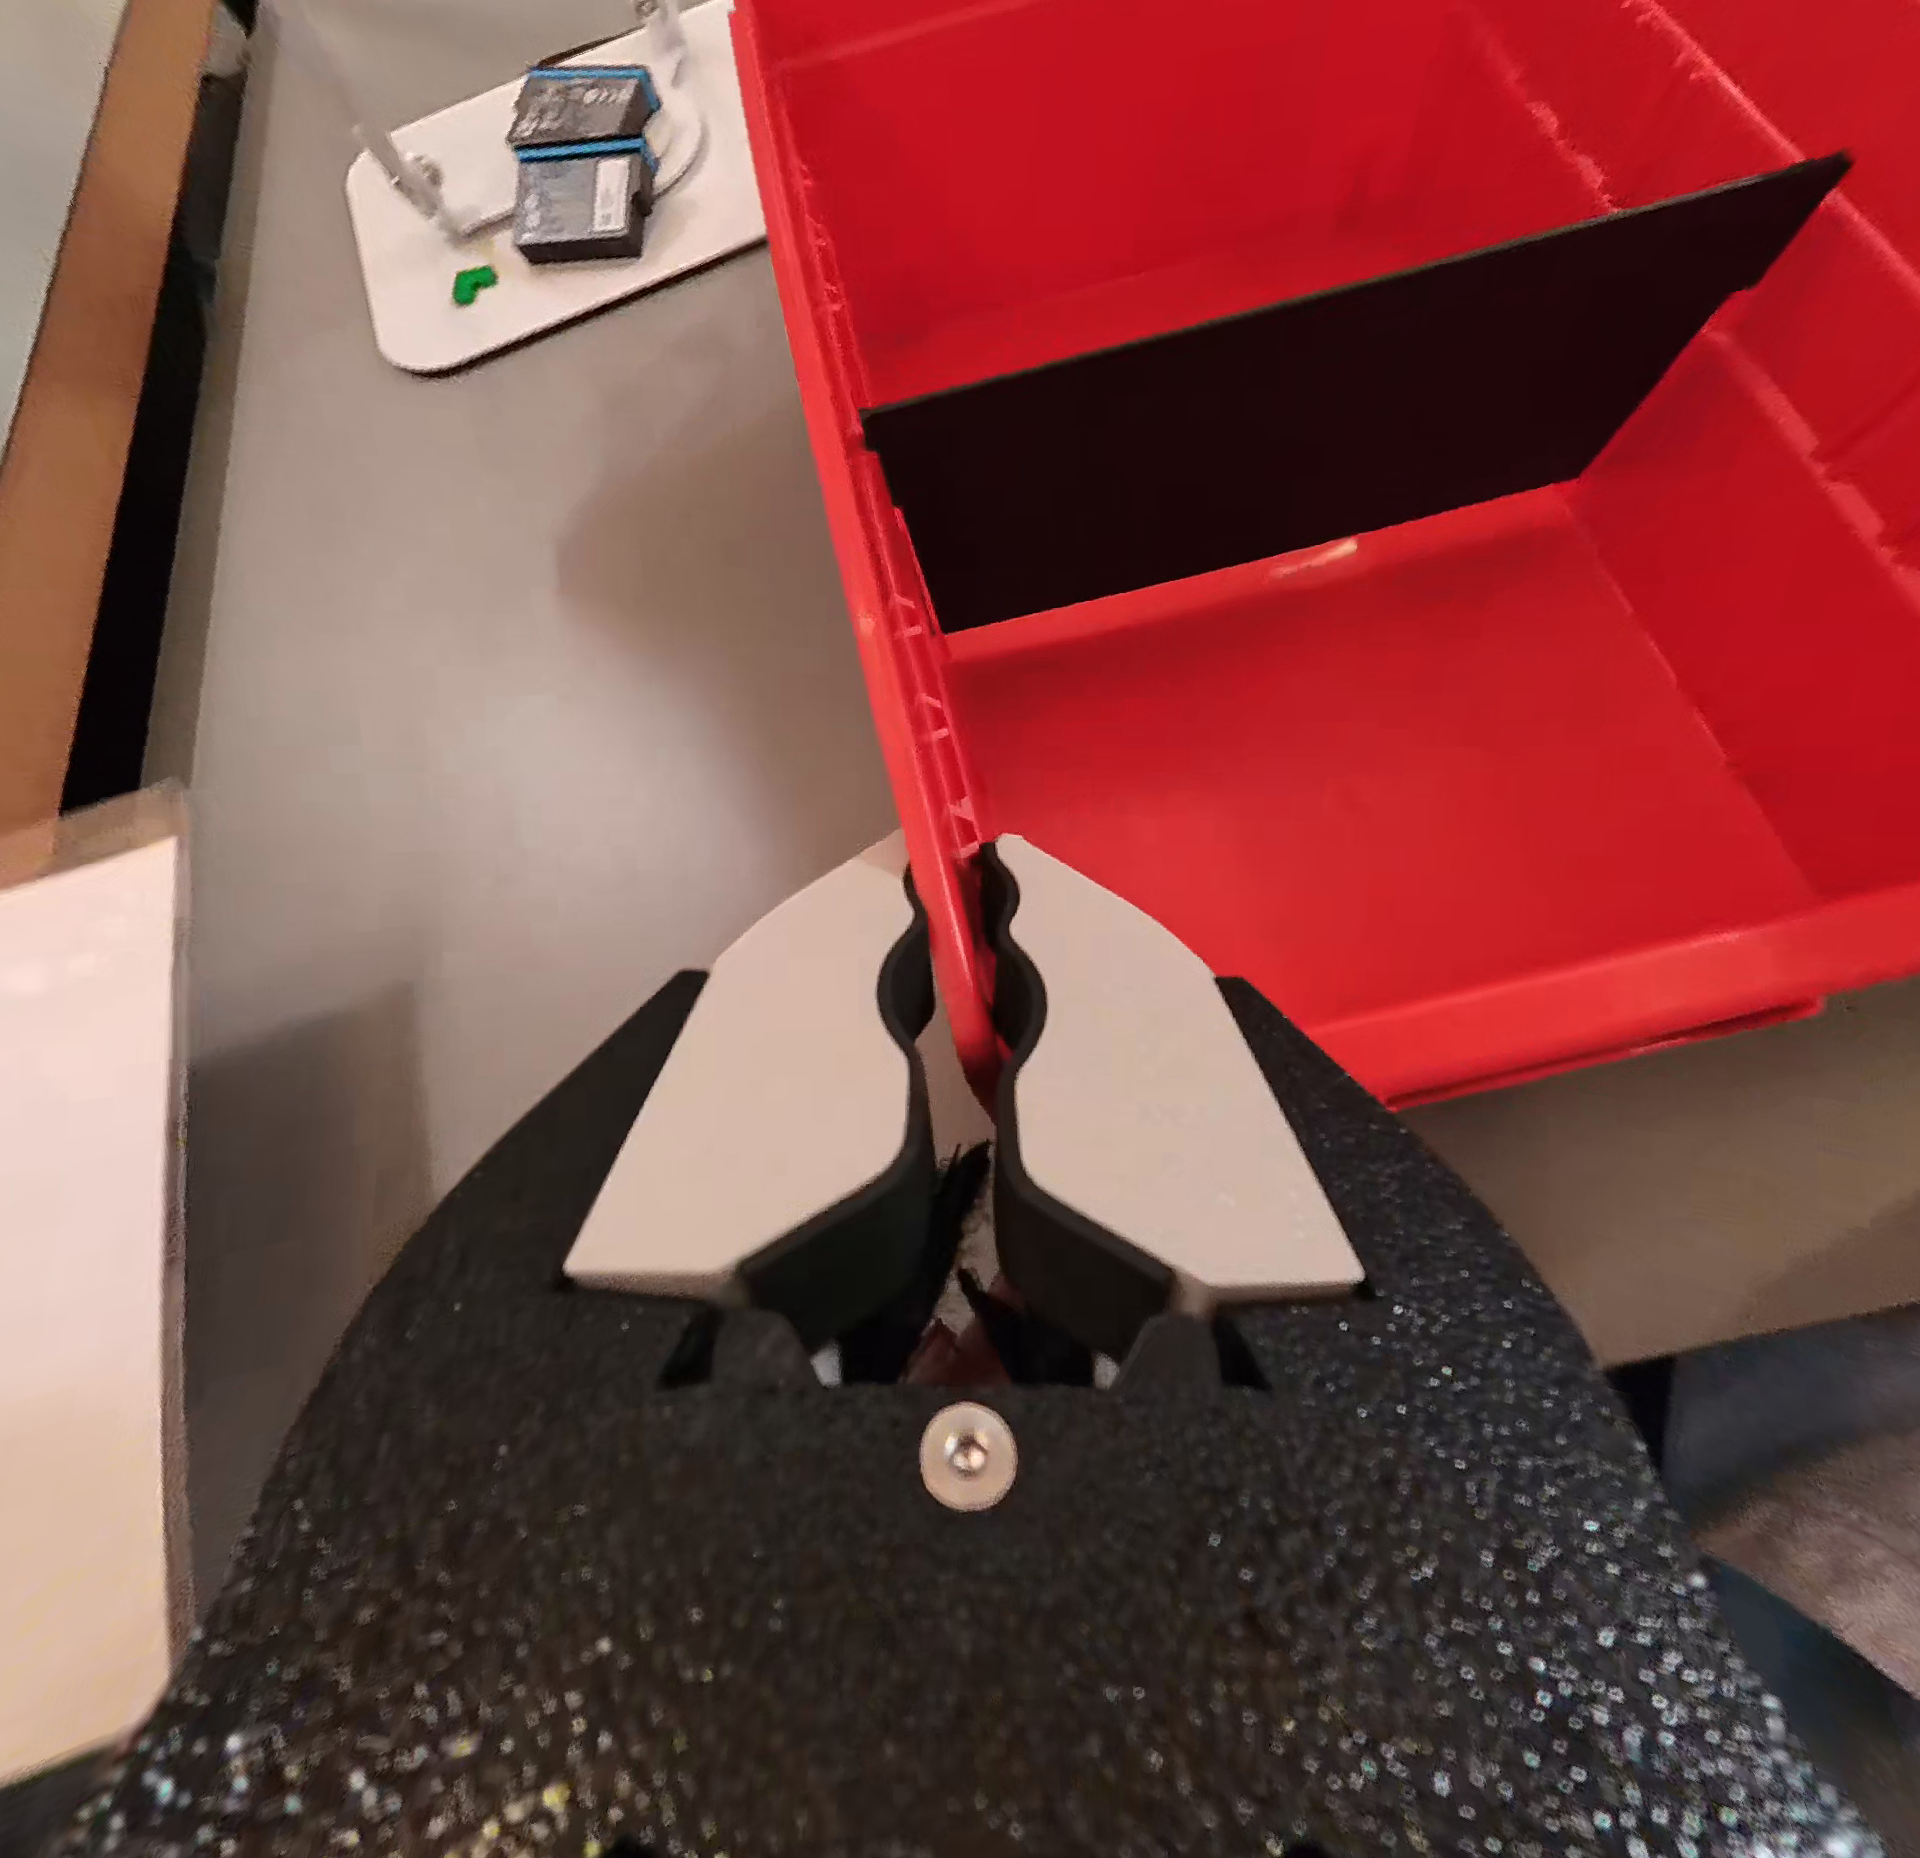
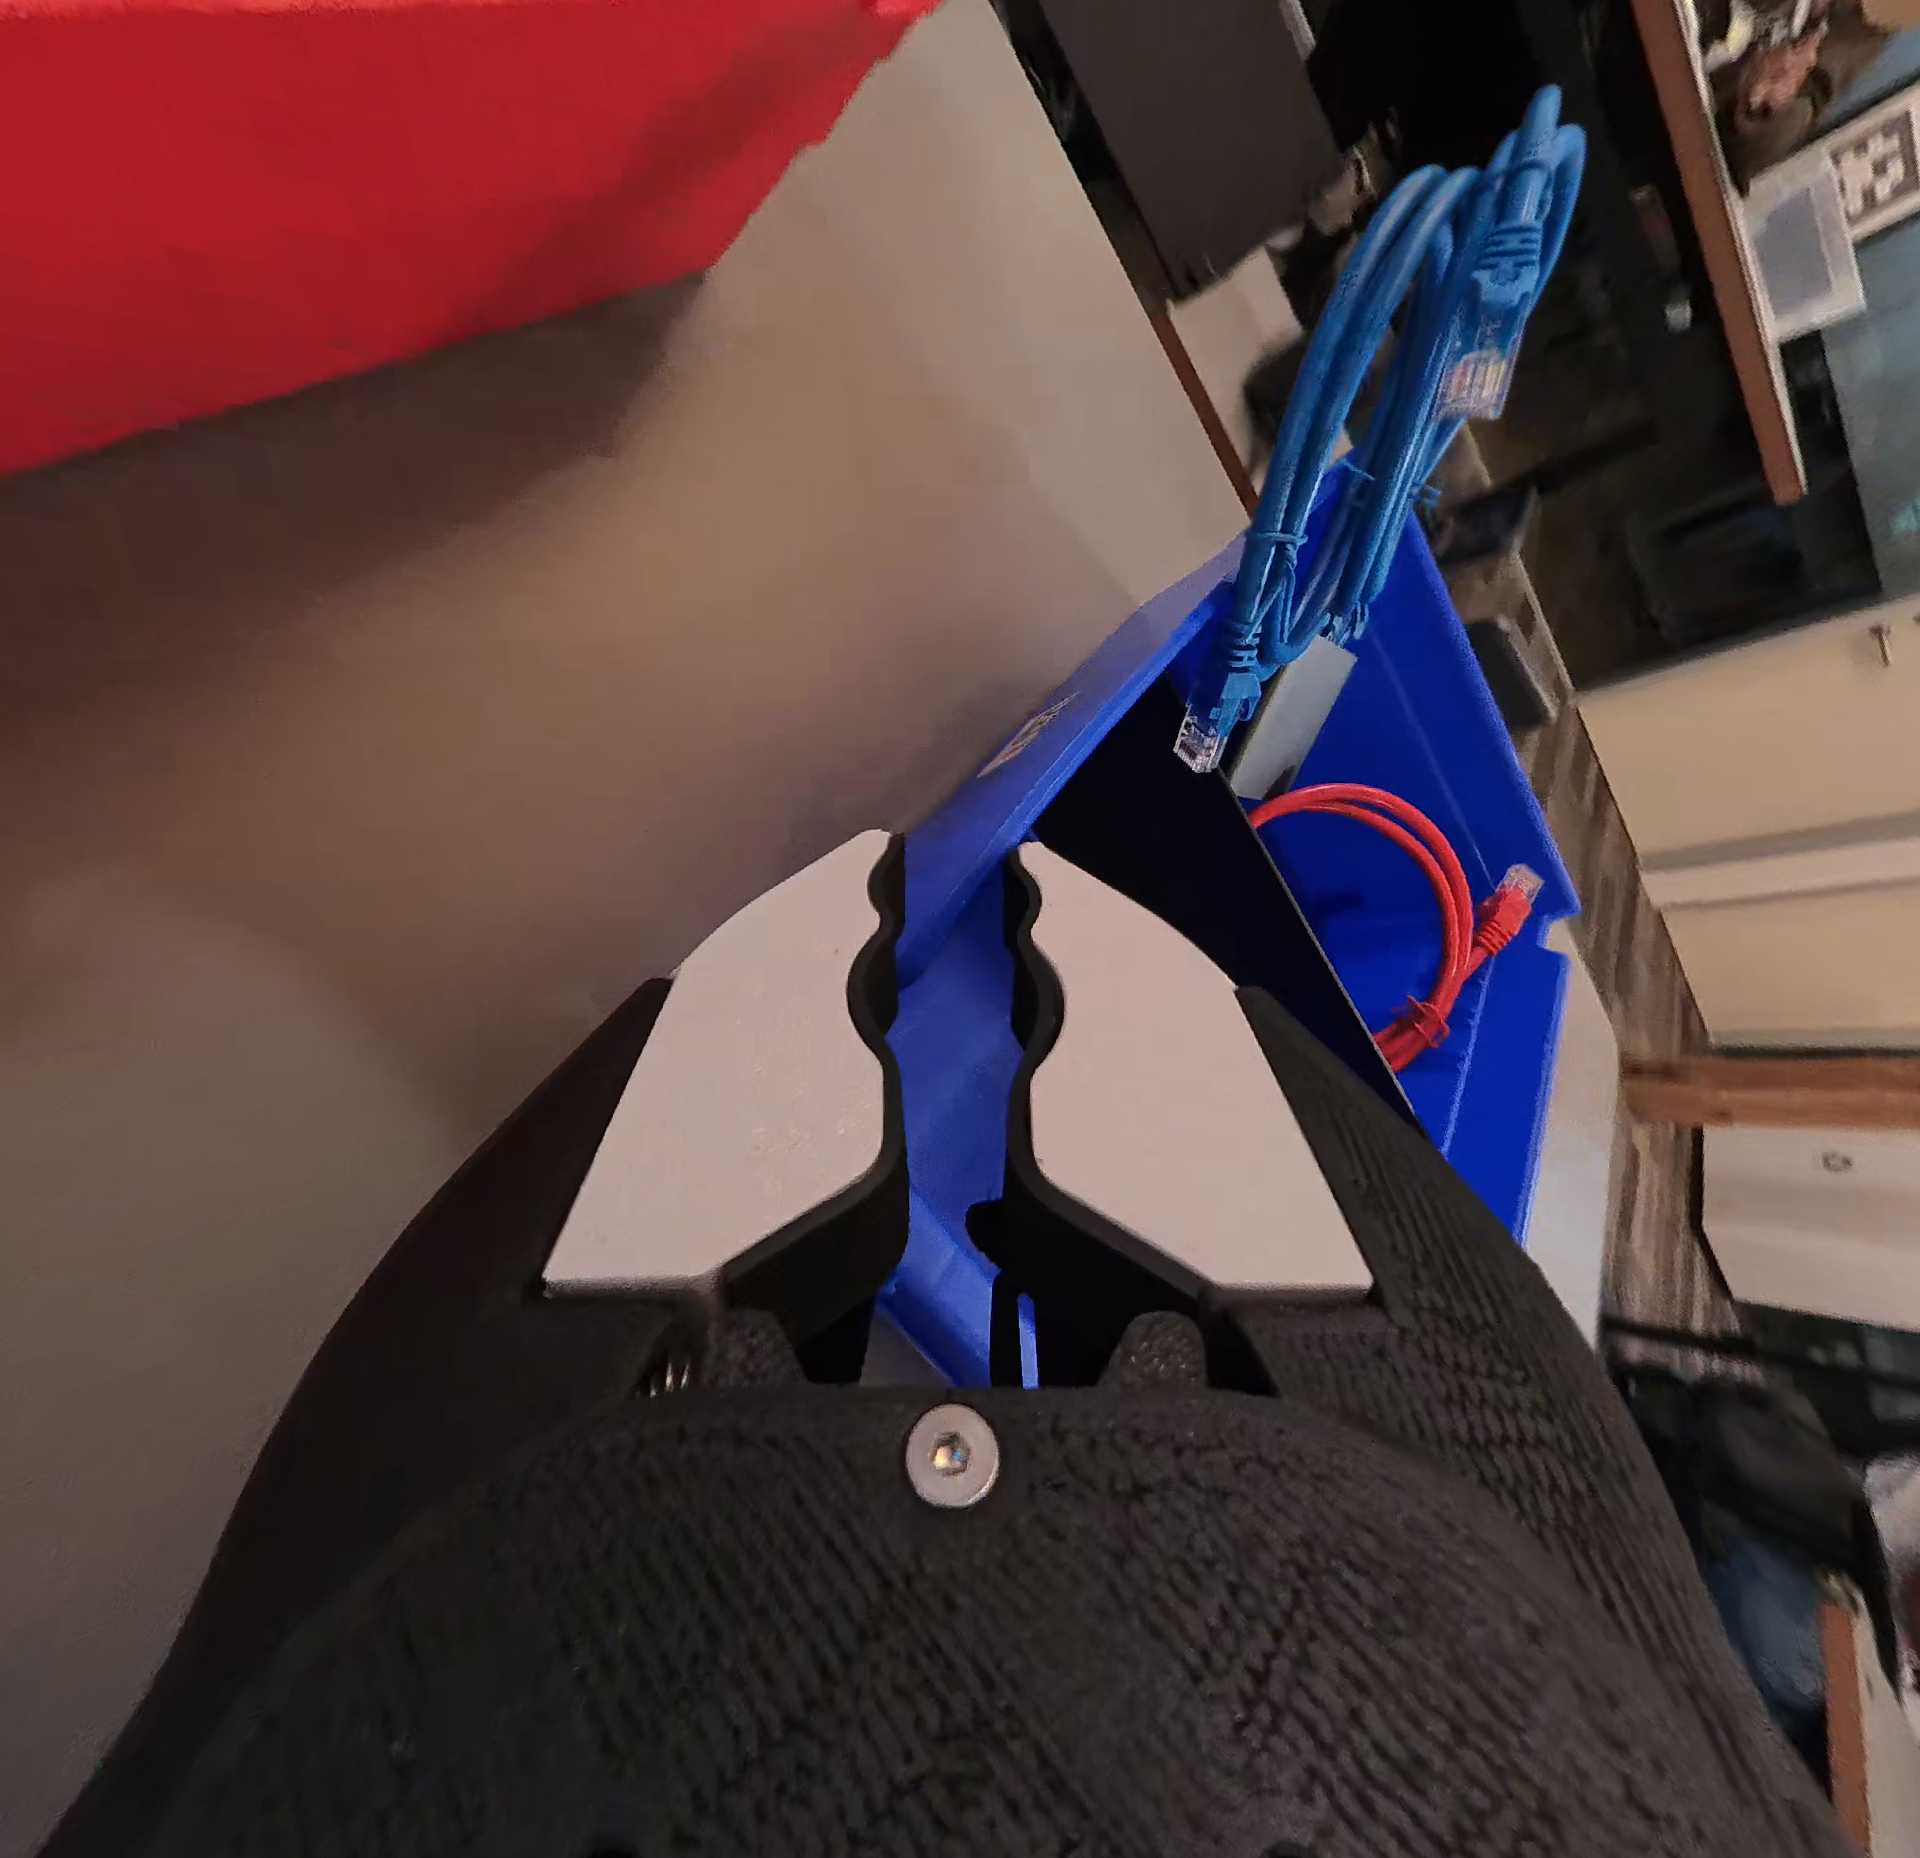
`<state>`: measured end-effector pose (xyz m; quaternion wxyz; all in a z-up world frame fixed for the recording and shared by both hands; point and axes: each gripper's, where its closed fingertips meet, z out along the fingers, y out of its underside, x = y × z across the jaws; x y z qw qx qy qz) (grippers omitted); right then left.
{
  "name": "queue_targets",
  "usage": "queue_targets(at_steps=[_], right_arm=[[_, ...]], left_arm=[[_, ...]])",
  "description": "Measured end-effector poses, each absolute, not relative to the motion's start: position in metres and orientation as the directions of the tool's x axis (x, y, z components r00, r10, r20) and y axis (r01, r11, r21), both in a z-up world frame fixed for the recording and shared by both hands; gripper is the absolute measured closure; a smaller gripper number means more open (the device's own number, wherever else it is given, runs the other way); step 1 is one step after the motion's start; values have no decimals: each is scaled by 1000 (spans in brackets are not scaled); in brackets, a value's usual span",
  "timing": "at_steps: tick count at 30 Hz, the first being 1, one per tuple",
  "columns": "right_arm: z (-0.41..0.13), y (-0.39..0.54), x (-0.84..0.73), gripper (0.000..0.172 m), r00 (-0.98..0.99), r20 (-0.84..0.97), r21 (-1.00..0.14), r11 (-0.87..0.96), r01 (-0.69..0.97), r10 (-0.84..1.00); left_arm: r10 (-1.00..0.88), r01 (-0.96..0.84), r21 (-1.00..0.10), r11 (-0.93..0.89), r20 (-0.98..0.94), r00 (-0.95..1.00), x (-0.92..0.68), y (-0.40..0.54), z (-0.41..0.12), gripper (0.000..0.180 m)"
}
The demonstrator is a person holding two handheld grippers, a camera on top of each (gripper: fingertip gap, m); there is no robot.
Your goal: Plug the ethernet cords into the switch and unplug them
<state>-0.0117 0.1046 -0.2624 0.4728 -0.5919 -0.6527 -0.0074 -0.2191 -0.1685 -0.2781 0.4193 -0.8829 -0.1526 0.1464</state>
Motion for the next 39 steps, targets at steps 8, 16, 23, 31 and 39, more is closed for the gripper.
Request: queue_targets(at_steps=[8, 16, 23, 31, 39], right_arm=[[-258, 56, -73, 154, -41, 618, -571, 483, 663, 785], [-206, -53, -70, 126, -542, 768, -442, 895, -63, 341], [-262, -95, -86, 101, -817, 559, -198, 934, -297, -142], [-292, -115, -91, 141, -729, 457, 27, 827, -561, -510], [-292, -105, -87, 165, -704, 397, 133, 796, -591, -589]], left_arm=[[483, 208, -788, -580, -127, 866, -221, -215, -276, 175], [475, 193, -790, -582, -137, 869, -225, -234, -274, 175], [463, 184, -795, -578, -134, 876, -229, -232, -273, 175], [465, 194, -804, -561, -113, 878, -229, -234, -277, 175], [474, 137, -828, -543, -168, 864, -229, -230, -255, 176]])
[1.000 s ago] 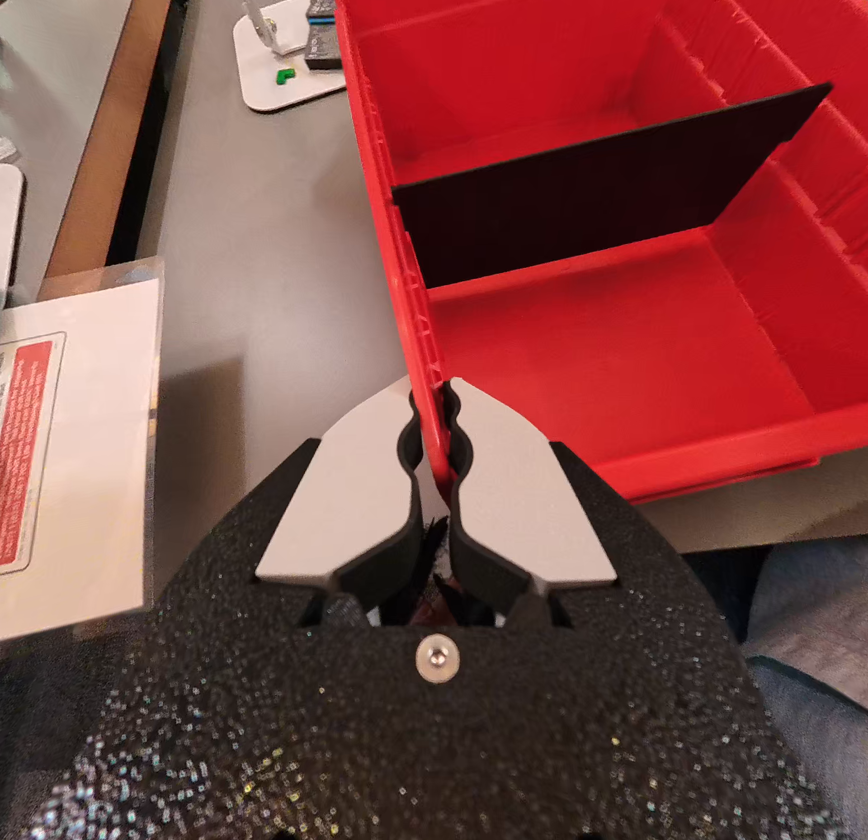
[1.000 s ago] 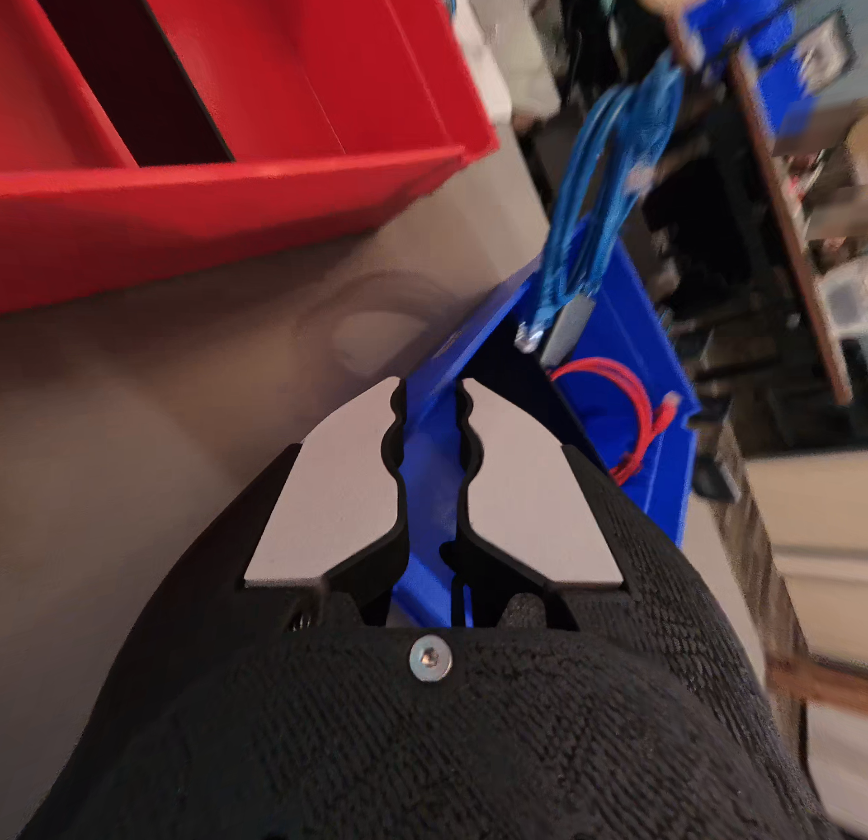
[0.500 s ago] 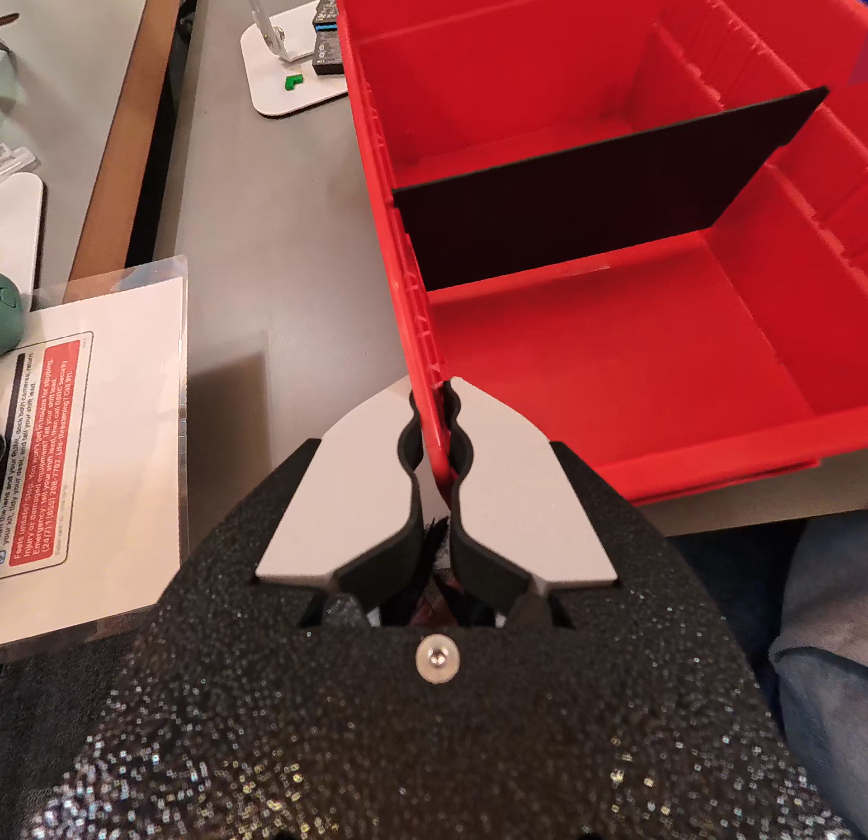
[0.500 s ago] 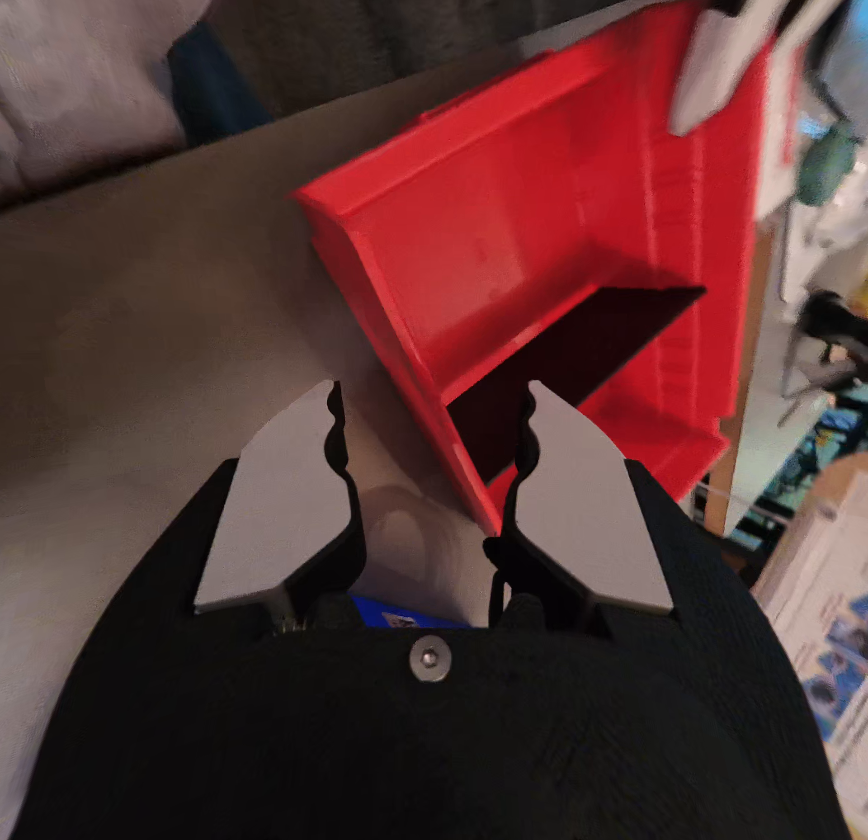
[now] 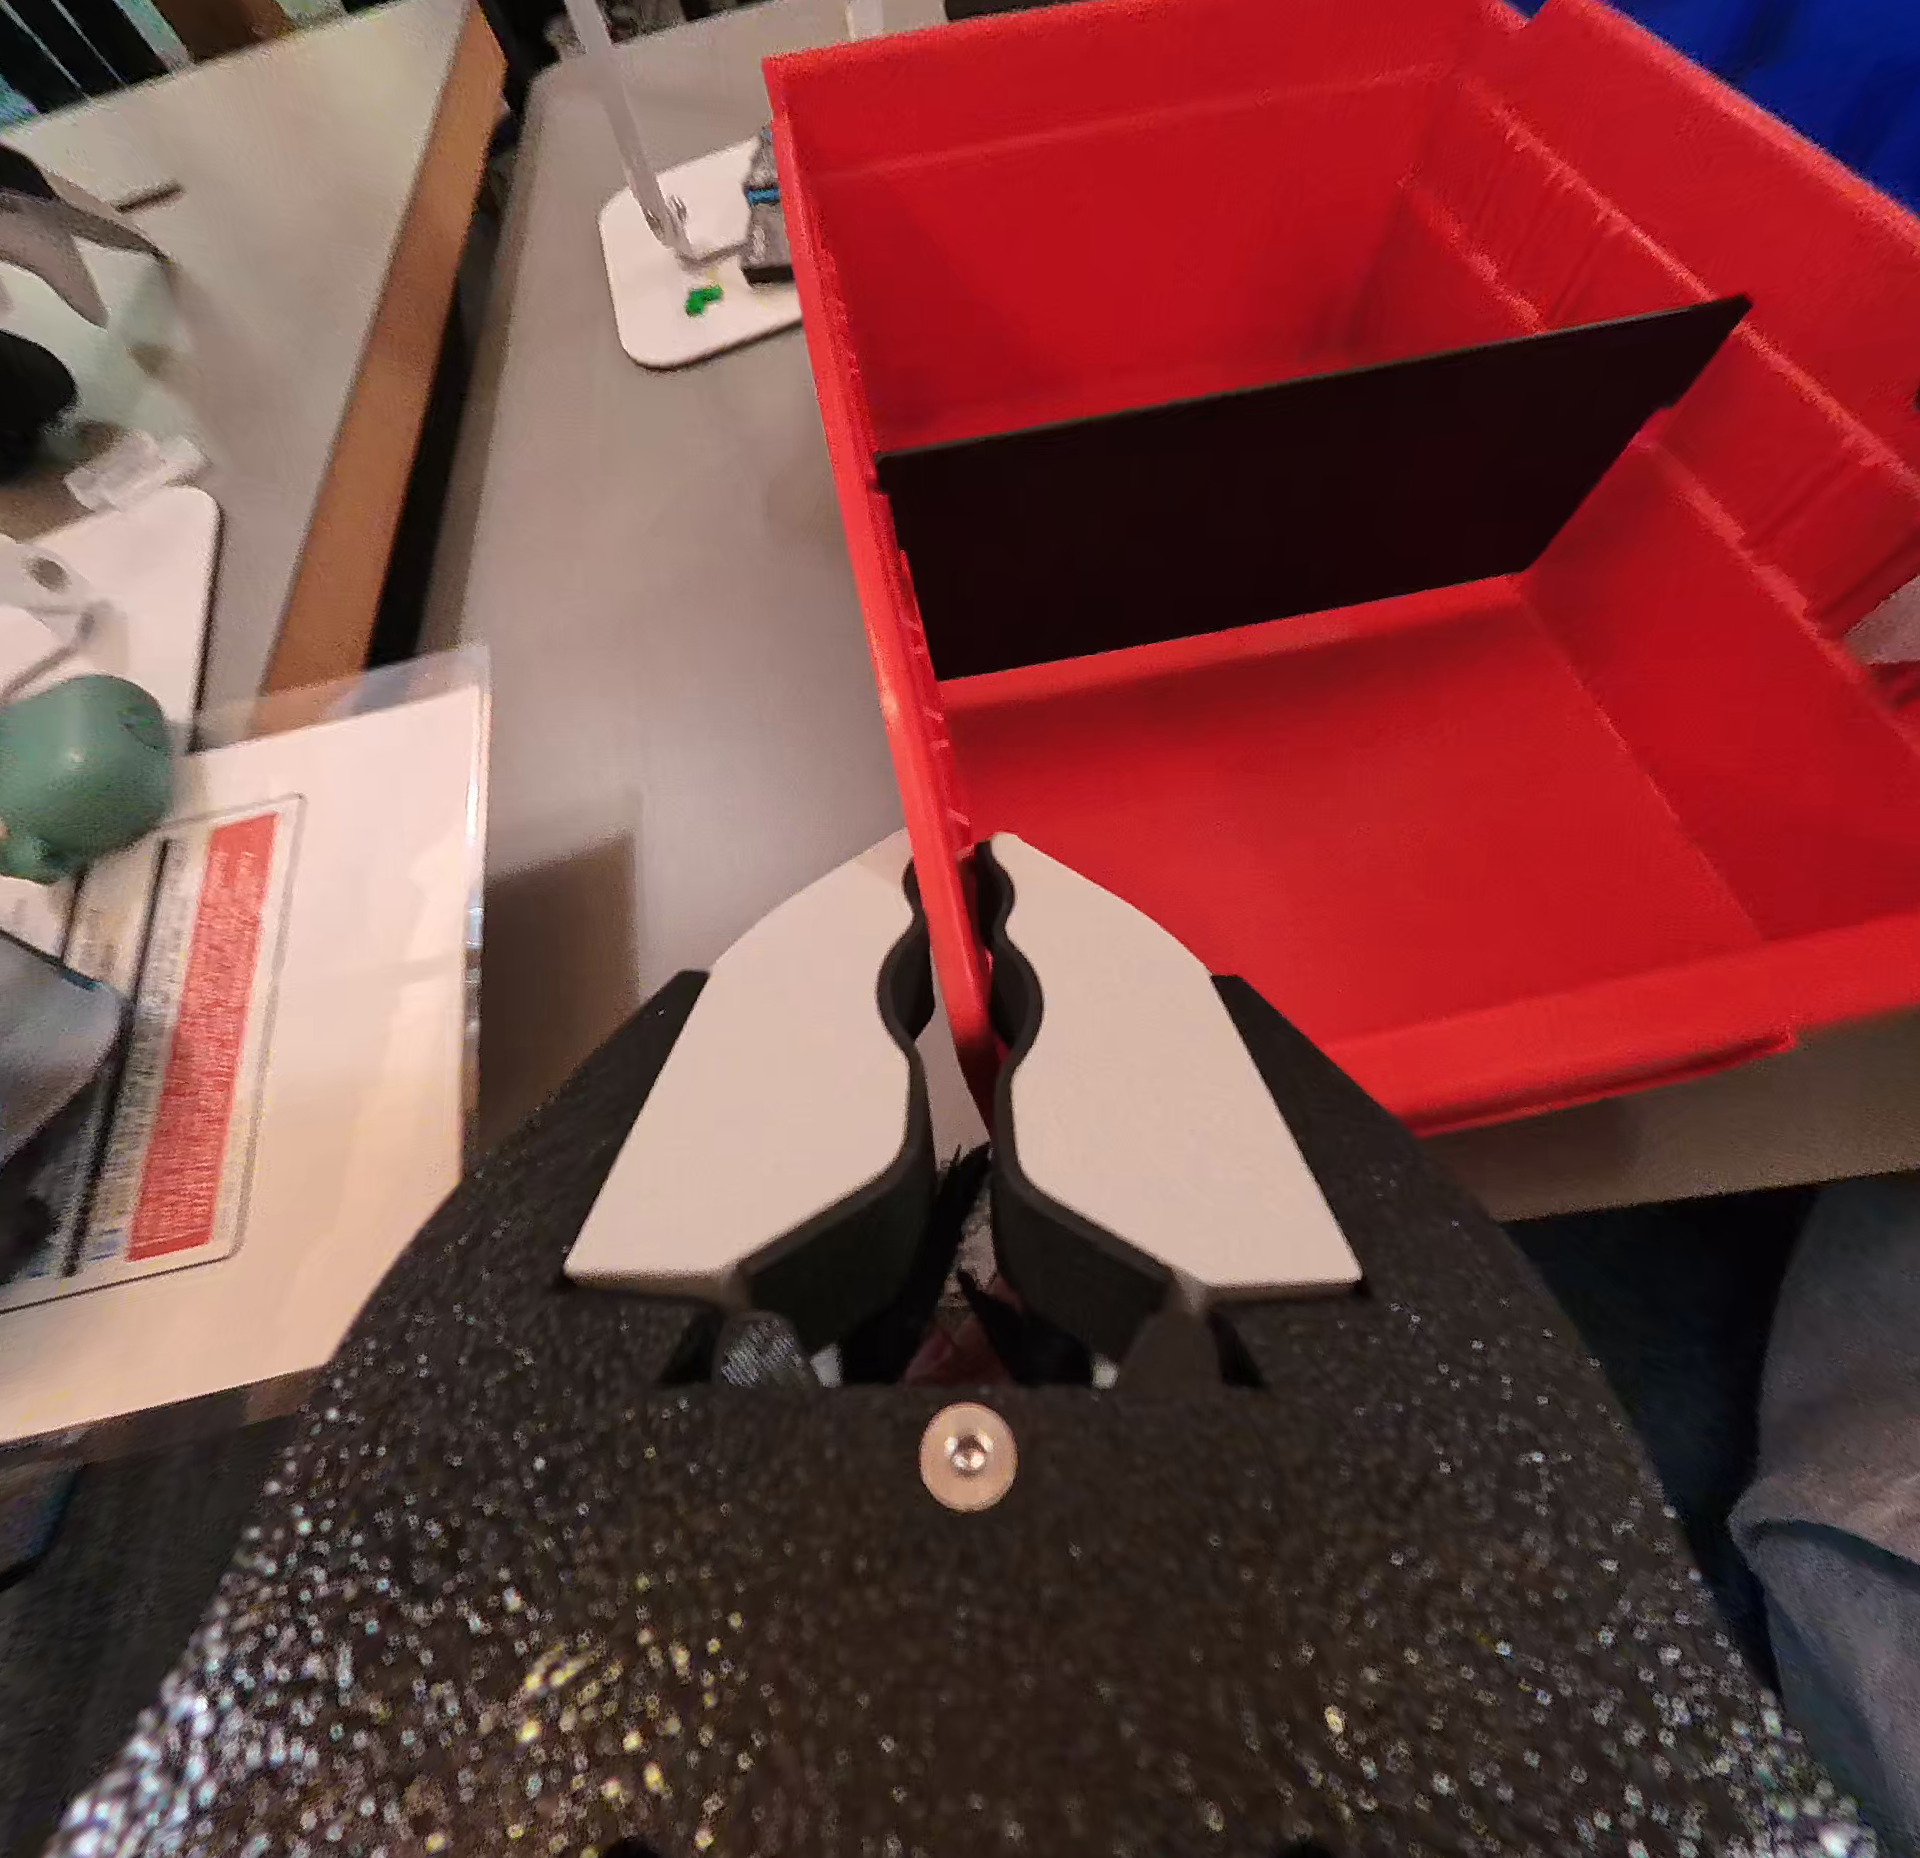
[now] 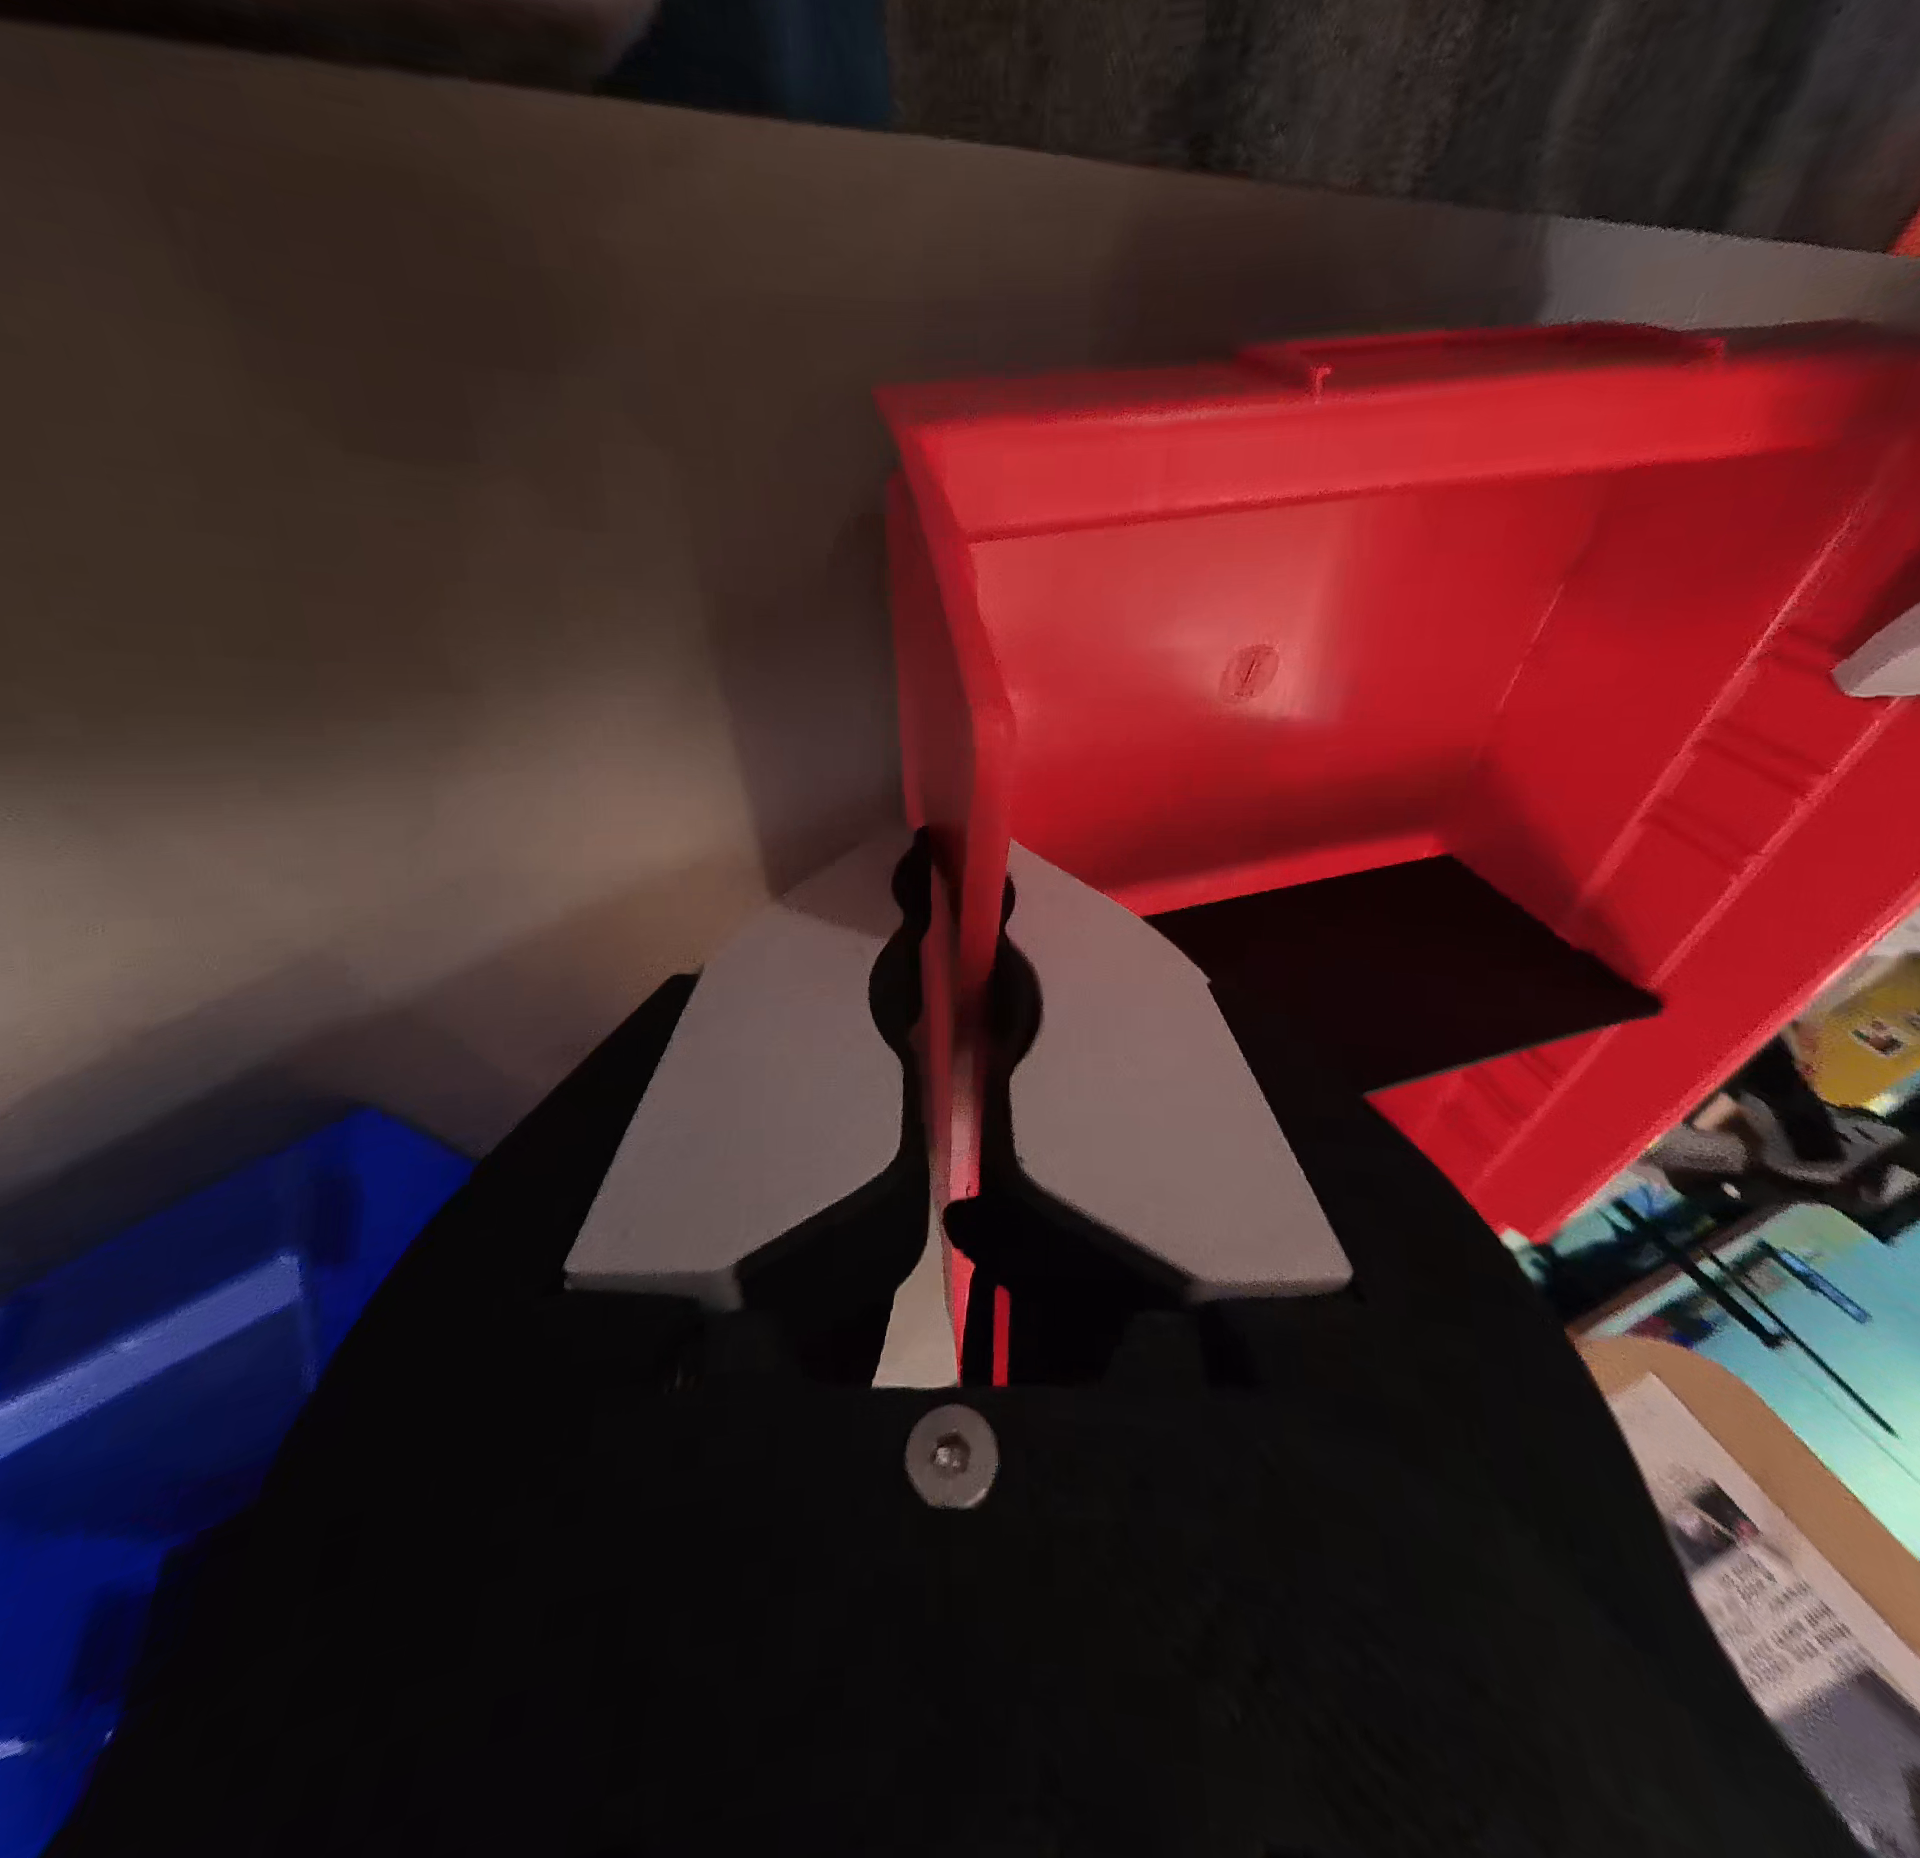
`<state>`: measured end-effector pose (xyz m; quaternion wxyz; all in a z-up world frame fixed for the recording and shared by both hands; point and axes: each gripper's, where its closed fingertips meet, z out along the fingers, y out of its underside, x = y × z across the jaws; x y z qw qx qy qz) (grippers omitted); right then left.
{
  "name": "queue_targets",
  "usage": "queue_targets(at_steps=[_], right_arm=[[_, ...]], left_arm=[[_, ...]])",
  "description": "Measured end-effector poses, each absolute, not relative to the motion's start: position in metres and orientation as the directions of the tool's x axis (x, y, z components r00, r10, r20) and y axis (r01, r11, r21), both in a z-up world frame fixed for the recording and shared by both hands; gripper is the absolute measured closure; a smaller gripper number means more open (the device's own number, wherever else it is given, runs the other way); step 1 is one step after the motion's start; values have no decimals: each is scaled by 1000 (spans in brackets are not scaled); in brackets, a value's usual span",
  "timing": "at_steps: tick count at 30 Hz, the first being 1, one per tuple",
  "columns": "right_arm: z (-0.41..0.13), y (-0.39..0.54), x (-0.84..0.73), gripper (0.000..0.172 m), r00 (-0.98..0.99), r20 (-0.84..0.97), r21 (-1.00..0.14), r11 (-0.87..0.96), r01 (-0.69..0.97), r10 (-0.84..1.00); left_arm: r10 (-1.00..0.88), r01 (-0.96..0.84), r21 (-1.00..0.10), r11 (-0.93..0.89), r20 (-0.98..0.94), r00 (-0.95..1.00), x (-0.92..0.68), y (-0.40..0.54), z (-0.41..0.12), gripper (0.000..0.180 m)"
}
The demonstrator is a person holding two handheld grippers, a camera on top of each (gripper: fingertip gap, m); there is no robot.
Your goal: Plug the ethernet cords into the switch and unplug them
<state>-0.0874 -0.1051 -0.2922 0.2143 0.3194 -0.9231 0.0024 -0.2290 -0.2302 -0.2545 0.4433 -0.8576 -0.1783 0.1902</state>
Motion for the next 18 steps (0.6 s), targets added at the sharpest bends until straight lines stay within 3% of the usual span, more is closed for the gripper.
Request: queue_targets(at_steps=[5, 18], right_arm=[[-253, -95, -81, 165, -718, 439, 110, 826, -553, -540], [-117, -2, -21, 165, -682, 576, 256, 892, -373, -451]], left_arm=[[494, 85, -860, -504, -205, 845, -221, -222, -210, 176], [440, -225, -910, -348, -371, 818, -158, -121, -48, 173]])
